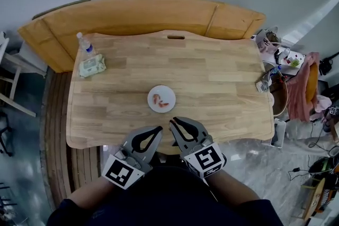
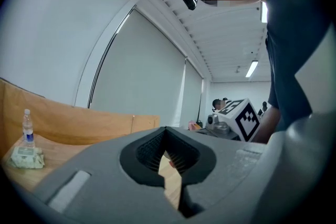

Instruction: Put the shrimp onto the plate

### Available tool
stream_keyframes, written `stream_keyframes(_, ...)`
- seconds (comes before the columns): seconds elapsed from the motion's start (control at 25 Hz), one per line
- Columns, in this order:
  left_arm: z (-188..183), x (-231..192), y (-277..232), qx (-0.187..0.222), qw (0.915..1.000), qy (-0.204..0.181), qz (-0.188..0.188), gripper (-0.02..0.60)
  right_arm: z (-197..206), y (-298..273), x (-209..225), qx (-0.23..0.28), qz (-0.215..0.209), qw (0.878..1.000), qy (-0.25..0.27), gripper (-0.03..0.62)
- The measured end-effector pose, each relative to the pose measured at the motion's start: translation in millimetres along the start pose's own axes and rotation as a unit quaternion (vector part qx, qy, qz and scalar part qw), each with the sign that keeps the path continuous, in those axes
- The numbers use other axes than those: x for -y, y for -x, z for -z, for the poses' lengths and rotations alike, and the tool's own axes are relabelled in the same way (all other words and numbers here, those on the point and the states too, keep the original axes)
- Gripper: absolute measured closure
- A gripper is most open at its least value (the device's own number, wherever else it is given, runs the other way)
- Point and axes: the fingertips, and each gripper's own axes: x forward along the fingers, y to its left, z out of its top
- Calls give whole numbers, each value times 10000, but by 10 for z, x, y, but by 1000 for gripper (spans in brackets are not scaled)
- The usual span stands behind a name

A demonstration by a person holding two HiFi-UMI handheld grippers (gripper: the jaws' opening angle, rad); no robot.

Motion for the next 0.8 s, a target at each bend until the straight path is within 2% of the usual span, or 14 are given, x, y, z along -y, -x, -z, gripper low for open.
stream_keyframes(0.44, -12, -138, -45, -1, 9991, 14, -432, 577, 276, -369, 245, -363, -251, 9990, 71, 545)
stream_keyframes(0.8, 39, -249, -3, -45, 9974, 66, -722, 577, 609, -748, 427, -716, -299, 9966, 270, 545)
